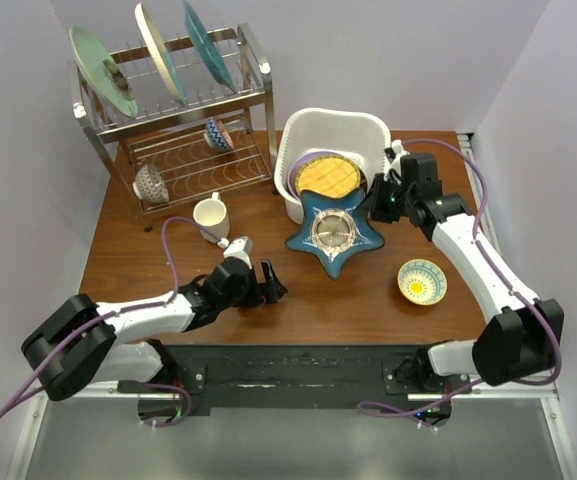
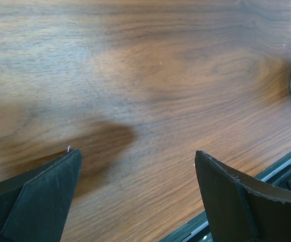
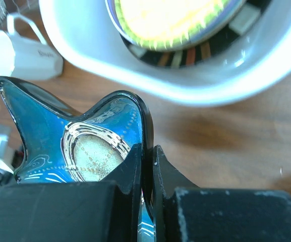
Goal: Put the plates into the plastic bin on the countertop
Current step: Pick up the plate from the corner of the board, then place the plate in the plastic bin.
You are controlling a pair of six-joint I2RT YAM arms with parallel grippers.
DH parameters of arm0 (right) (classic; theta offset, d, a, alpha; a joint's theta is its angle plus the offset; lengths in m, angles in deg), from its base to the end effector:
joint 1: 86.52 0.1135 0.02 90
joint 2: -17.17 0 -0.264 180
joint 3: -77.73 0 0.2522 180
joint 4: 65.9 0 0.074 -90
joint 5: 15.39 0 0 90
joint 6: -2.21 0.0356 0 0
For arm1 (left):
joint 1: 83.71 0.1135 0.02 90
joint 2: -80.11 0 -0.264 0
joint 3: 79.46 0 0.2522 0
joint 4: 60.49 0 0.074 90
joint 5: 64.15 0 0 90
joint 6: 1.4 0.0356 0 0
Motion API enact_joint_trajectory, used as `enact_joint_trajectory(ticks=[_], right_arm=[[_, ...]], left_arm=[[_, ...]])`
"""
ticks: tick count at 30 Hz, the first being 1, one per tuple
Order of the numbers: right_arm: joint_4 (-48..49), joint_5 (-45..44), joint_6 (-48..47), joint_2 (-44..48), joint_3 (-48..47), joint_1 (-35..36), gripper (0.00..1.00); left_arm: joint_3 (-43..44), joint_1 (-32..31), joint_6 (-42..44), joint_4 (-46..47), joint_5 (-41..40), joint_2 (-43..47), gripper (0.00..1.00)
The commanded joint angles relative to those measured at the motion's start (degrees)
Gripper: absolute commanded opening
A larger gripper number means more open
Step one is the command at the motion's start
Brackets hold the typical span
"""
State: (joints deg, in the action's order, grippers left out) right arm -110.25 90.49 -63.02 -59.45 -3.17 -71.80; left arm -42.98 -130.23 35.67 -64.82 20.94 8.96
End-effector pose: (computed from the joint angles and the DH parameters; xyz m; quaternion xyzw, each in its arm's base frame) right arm 0.2811 0.0839 0.3195 0.0206 0.8995 0.2591 0.3511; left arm 0.1585 -0.1628 0.1510 -0.0688 0.8993 -0.3032 0.3075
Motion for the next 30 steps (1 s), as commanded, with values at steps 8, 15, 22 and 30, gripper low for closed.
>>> enact_joint_trajectory(ticks=[8,15,22,30], right_arm=[[3.8,2.9,2.0,-9.4,-17.8,-0.9,0.00],[7.5,0.8,5.2,-13.7,-21.5,-2.3,0.00],[9.5,1.3,8.2,-21.9,-29.3,-4.2,0.00],[13.7,2.5,13.2,-29.7,-32.8,-6.7,0.00]], left_arm=[[2.6,0.2,1.6,1.1,0.5,-2.8,0.99],[4.4,0.2,3.4,-0.9,-0.3,-4.6,0.99],[4.8,0.3,4.3,-1.8,-1.0,-5.0,1.00],[6.3,0.3,5.6,-3.3,-1.4,-6.4,1.00]])
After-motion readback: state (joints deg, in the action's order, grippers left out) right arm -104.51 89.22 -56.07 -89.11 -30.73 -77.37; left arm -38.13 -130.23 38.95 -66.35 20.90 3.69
